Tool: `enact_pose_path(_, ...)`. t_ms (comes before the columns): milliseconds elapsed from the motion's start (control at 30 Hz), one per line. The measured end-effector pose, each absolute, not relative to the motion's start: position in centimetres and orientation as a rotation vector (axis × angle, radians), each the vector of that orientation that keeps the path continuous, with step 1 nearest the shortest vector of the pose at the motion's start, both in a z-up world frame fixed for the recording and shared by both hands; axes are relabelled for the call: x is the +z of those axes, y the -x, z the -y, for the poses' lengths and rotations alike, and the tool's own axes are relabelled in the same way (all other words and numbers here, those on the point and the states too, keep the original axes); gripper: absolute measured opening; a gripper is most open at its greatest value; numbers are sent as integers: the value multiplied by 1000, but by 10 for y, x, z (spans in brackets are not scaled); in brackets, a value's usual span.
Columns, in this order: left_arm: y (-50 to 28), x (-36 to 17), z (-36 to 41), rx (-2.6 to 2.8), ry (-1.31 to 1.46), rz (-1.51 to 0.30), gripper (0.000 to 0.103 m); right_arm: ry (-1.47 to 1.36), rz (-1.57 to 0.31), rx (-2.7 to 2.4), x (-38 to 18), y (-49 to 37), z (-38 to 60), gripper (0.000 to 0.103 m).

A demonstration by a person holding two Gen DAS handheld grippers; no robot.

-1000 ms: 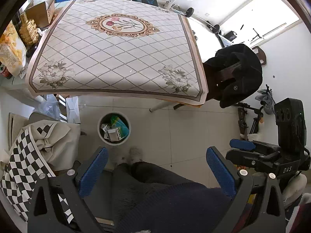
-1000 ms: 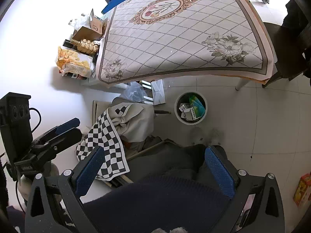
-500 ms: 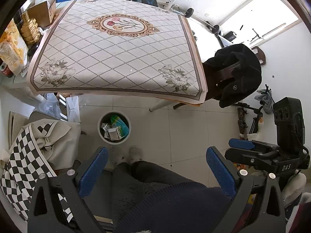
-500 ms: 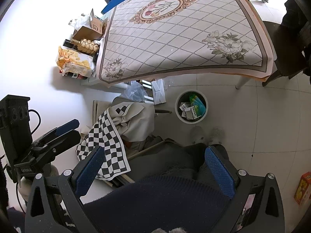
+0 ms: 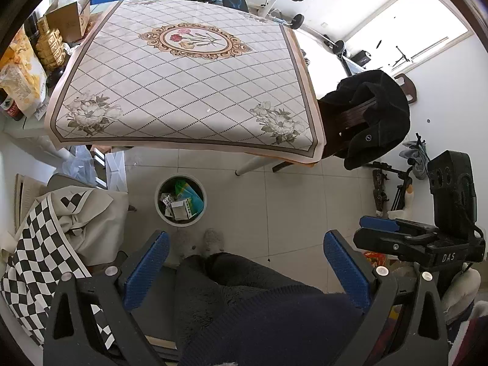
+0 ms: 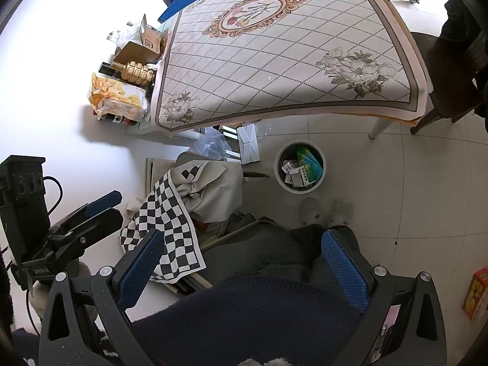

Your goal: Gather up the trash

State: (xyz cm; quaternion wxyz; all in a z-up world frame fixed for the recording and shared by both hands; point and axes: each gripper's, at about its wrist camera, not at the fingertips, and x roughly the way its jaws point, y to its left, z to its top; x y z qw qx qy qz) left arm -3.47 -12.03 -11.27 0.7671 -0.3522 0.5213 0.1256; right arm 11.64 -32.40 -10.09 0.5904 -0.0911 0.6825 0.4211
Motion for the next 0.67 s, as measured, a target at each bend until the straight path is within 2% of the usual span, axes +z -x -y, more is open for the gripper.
enact_pose_path(667,40,-109,115,272,772,-1127,103,198,-1592,969,-100,-104,320,103)
